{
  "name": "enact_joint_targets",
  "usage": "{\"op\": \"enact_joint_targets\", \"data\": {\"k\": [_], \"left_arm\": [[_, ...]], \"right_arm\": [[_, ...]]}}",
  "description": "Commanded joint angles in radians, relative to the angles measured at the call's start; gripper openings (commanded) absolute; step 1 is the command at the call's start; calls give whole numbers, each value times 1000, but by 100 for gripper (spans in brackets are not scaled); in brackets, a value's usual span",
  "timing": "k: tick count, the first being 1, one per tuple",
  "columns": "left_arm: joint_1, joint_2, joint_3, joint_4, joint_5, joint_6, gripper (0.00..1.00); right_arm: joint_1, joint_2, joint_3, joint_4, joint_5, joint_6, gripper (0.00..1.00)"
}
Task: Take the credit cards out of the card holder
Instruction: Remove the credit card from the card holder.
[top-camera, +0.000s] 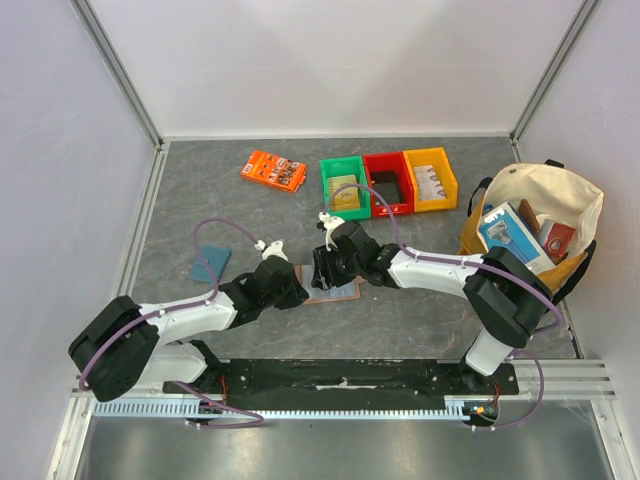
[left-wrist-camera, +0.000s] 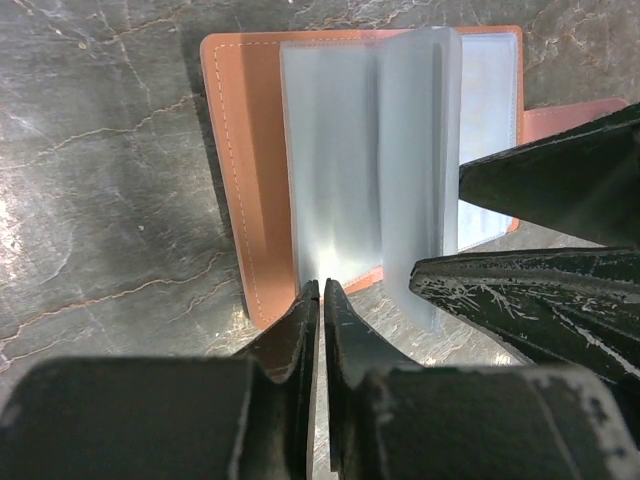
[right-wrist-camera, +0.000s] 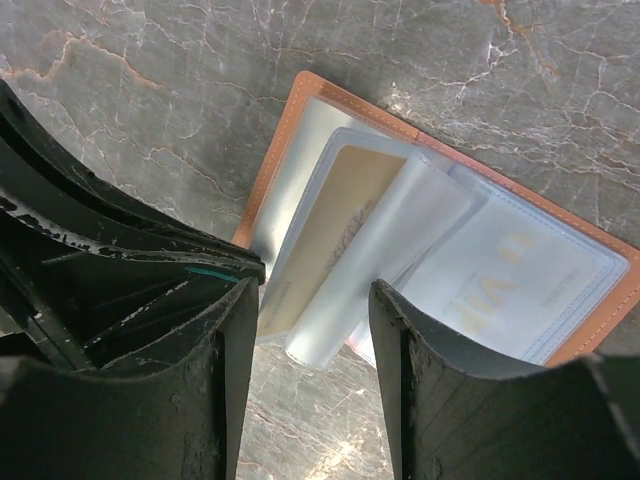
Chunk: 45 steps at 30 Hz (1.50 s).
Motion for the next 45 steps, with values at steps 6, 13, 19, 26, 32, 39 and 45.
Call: {"op": "enact_joint_targets", "data": {"k": [6,13,19,26,32,39,45], "left_arm": [[2,-75,-13,-28,-38,-20,11],[2,-109,-9,-58,-41,-22,15],[2,-142,-9,-78,-51,-23,17],[3,-175,-3,-98,-58,-19,19],[2,-156,30,-94,-43,6,20],[17,-89,94,-77,-46,61,18],[72,20,143,-51,-17,107,15]], "right_arm": [[3,-23,-2,-4,59,-14,60],[3,-15,-3,18,24,-11,70],[-3,-32,-19,13,48,-11,83],[-11,-63,-33,-28,102,-23,93],[-14,-91,-32,-83,267,-25,90],[-14,-138,-10,-138,375,-60,77],[-20,-97,8,-27,157,-14,58]]}}
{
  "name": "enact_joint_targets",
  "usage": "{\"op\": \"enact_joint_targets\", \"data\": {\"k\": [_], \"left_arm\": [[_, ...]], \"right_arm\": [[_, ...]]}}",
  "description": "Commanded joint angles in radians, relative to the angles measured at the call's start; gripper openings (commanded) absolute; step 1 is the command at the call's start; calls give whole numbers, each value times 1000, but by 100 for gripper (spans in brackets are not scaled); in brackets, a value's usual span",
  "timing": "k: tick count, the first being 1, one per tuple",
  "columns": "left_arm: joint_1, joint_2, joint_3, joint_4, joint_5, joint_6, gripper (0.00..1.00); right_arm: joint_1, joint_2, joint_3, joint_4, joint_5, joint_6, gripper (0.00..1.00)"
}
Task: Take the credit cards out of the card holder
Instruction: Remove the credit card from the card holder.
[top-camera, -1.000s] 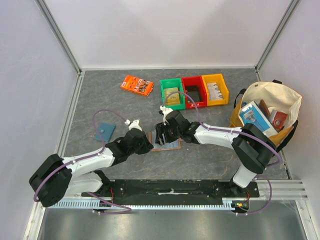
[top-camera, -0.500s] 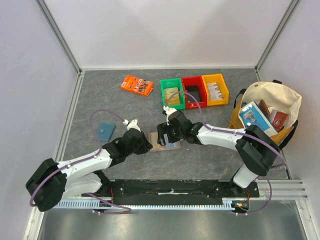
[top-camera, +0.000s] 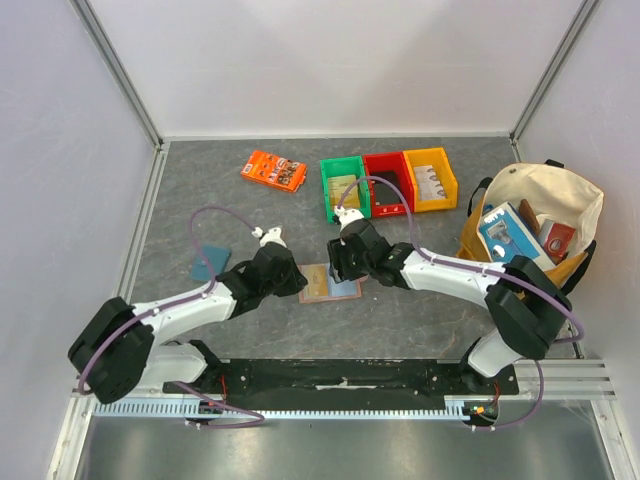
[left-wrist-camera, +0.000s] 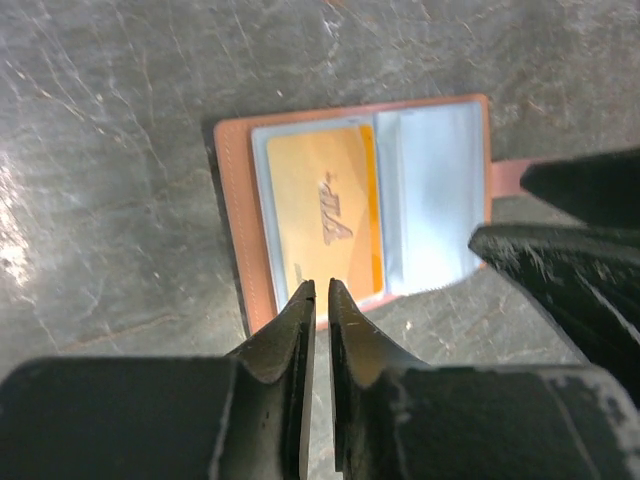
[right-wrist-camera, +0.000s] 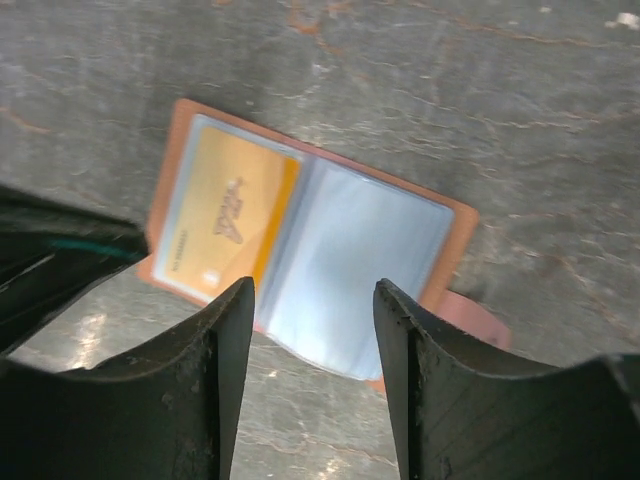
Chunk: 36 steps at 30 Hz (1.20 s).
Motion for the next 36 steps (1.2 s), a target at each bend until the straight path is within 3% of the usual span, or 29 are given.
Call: {"op": "enact_joint_targets", "data": {"k": [1,4,13,20,36], "left_arm": [[40,69,62,41,15,74,14],[57,106,73,49,14,88,12],[69,221,57,81,57,80,7],[80,219,14,93,63,60,4],[85,235,1,101,77,54,2]], "right_arm": [[-11,28,36,117,-175,40,55],[-29,67,19,210,-243,85,46],[-117,146,-99,419,-423,204,40],[-160,197,-177,536,-517,252,38],[-209,269,-245,738,-684,303,24]]}}
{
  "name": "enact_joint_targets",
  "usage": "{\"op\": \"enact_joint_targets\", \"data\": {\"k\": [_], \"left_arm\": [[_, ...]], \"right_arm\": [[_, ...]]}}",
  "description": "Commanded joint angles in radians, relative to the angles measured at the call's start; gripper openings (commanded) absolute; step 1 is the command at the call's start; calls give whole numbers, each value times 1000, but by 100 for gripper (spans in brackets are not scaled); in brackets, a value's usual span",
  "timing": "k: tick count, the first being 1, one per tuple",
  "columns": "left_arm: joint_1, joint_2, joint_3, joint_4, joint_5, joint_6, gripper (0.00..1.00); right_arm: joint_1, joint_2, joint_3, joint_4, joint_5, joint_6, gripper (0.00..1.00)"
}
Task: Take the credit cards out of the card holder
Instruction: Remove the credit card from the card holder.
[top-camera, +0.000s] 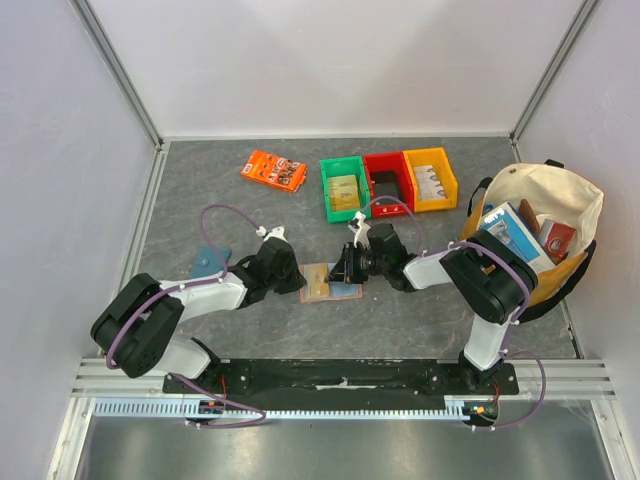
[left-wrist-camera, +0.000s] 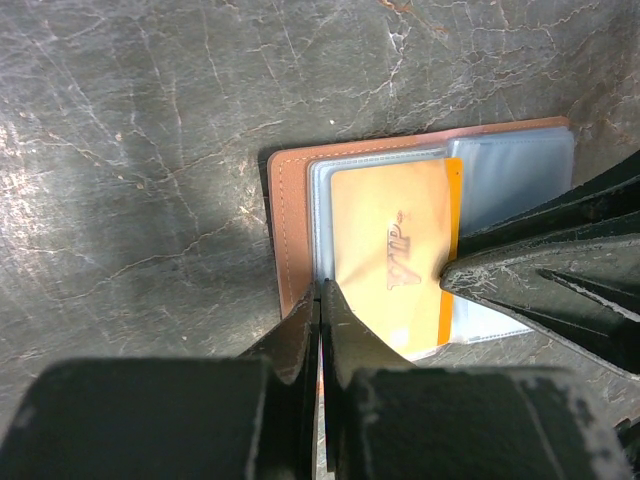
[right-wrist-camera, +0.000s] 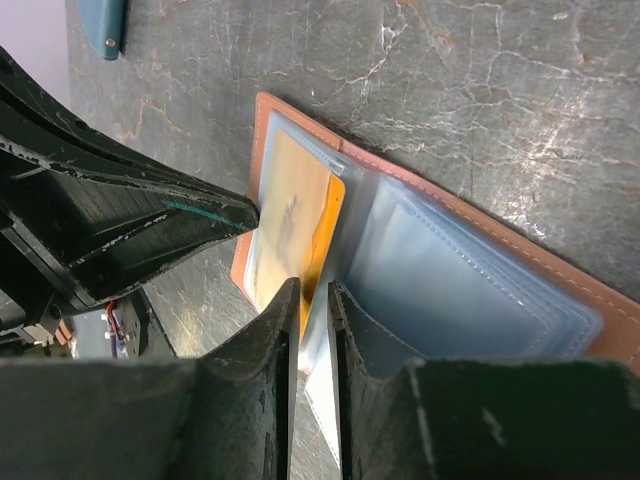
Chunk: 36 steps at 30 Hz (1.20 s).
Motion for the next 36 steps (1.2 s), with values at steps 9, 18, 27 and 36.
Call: {"op": "enact_joint_targets", "data": {"k": [9,18,27,36], "left_arm": [[6,22,-23,-7,-2,1,2],[14,16,-31,-10,1,5,2],[17,-53,-31,8,45,10,10],[17,-52,23,60,144,31,18]], "right_arm": [[-22,34,-31,118,-116,19,10],[-52,17,-46,111,-150,2,5],[-61,28,-28,54,-153,-26,4],[-59,43,-12,46,-160,-24,4]]}}
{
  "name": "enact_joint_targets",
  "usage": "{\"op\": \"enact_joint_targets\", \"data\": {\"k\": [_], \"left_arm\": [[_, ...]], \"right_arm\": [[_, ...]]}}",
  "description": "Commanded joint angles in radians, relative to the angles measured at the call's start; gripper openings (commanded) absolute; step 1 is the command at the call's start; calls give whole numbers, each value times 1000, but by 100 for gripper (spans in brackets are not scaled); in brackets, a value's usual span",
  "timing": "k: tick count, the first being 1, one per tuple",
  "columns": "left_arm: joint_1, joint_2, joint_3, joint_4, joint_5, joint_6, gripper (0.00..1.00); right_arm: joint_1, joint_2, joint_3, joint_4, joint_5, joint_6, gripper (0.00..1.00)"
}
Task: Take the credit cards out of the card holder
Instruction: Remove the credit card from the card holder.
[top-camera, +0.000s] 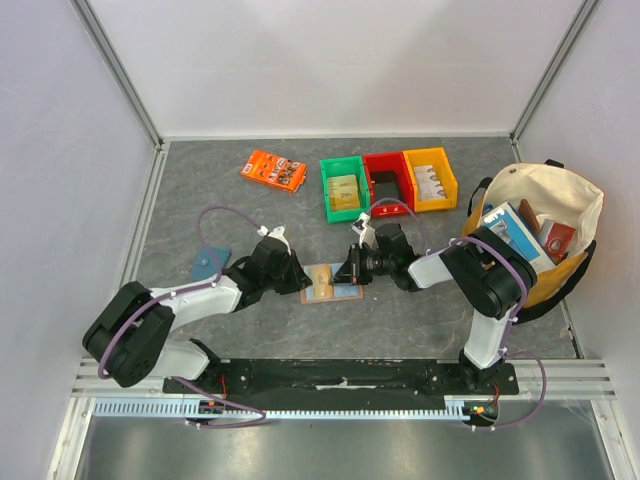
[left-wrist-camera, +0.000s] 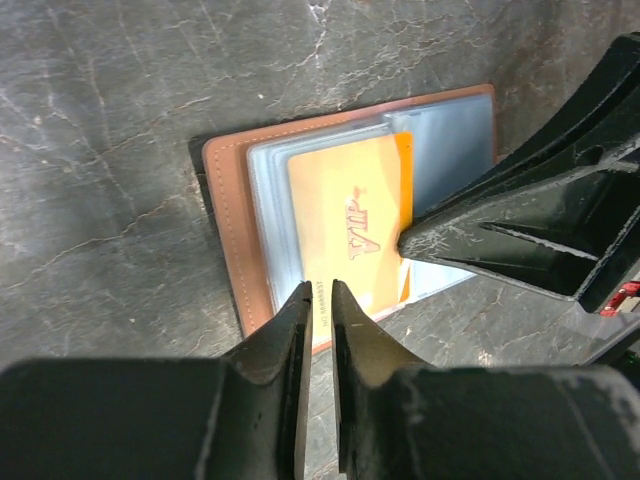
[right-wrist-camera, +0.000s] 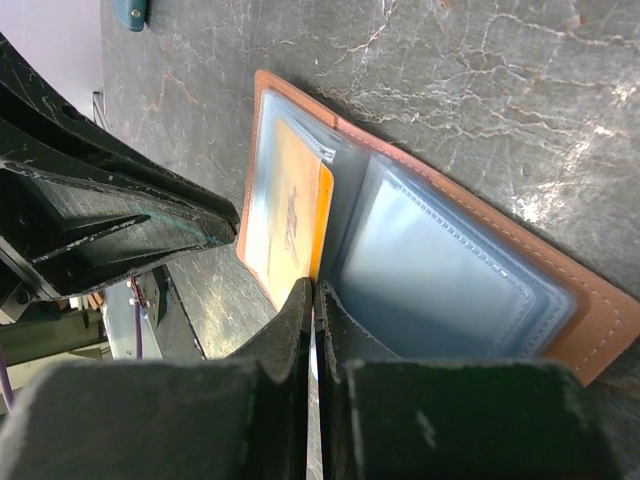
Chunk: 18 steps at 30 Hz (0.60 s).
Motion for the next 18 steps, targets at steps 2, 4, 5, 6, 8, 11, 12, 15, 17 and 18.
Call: {"op": "enact_joint_targets", "data": {"k": [2,4,5,6,8,11,12,15,17,18], "left_arm": [[4,49,55,36,32,31,15],[6,68,57,39,37,31,13],[4,77,55,40,33,30,12],[5,80,52,40,26,28,10],[6,88,45,31,0,22,7],[4,97,37,16,-19,22,2],[5,102,36,11,-25,22,2],[6,117,29,-4,-34,22,2],[6,126,29,-15,-40,22,2],[4,126,26,-18,-43,22,2]], "right_arm": [[-2,15,23,-18,-17,-22,4],[-2,13,24,-19,-17,-22,4],[-2,13,24,-21,-19,-24,4],[-2,12,24,-22,-17,-25,5],[-2,12,24,-27,-16,-28,5],[-4,13,26,-38,-9,-33,4],[-2,13,26,-44,-3,-36,4],[-7,13,26,-62,12,-41,4],[-10,12,24,-70,12,-44,4],[-13,9,23,-71,12,-45,4]]}}
